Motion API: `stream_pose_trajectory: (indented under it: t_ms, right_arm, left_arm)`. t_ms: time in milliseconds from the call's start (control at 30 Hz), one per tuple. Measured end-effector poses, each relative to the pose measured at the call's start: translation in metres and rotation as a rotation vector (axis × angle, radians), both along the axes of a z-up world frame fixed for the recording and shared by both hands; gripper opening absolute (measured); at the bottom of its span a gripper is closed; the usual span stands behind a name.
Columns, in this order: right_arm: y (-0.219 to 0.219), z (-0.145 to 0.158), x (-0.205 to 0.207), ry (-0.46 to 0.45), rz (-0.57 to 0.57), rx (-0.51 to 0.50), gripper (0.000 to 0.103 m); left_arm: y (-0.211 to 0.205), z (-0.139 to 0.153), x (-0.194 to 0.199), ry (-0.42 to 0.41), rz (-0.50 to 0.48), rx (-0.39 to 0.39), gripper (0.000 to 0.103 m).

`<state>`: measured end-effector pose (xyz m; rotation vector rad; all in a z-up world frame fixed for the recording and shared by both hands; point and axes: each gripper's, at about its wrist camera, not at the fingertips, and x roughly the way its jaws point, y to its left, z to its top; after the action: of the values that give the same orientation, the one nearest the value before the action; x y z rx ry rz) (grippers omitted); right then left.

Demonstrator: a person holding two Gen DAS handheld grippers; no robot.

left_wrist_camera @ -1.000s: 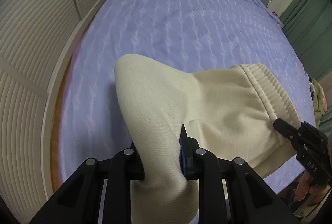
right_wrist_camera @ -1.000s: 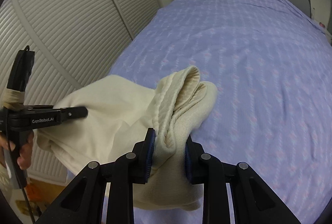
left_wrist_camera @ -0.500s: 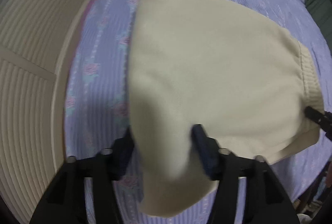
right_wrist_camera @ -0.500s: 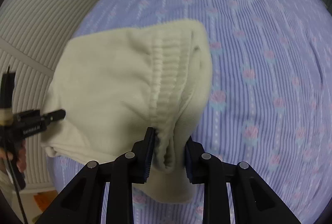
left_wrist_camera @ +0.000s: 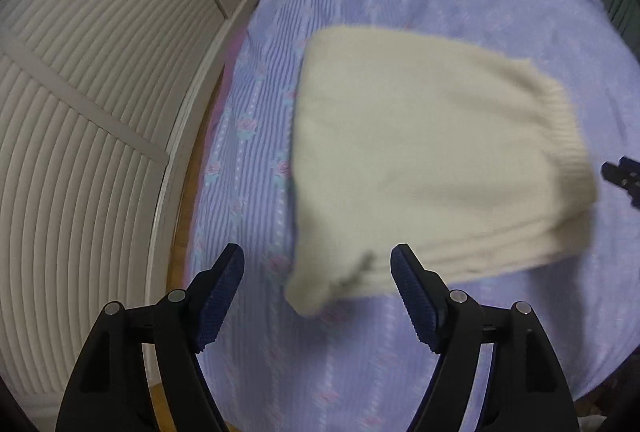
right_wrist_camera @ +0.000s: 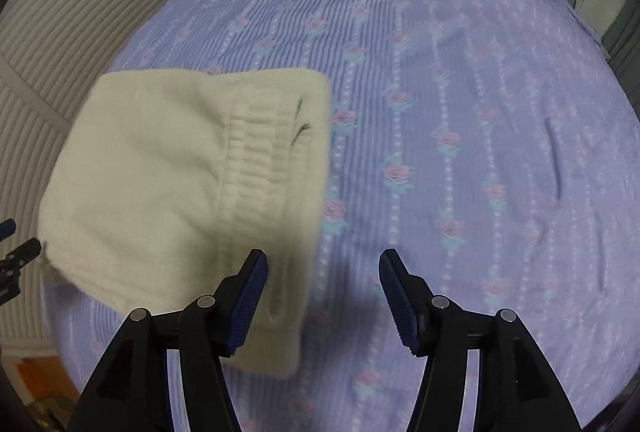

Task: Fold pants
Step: 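Withdraw both grippers from the placed pants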

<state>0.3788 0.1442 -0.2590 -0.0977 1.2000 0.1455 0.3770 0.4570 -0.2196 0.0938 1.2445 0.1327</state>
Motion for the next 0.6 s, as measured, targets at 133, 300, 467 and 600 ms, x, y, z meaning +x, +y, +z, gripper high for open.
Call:
stream_pose_trajectory:
  t_ms: [133,300,467,600]
  right_arm:
    - [-0.016,0.052,-0.041,-0.127,0.019,0.019,0.061]
    - [-0.058,0.118,-0.105,-0.26,0.025,0.019,0.087]
    - [-0.102,0.157,-0.159,-0.337,0.065,-0.024,0.09]
    - [-0.144,0.179,-0.199,-0.352,0.04,0.007,0.09]
  left_arm:
    - [-0.041,0.053,-0.039,-0.126,0.01,-0.018,0.081]
    - [-0.103,0.109,-0.084,-0.3,-0.024,-0.012,0.086]
    - [-0.174,0.147,-0.128,-0.372,-0.069,-0.052,0.092]
    - [-0.216,0.17,-0.158,-0.405,-0.067,-0.078,0.098]
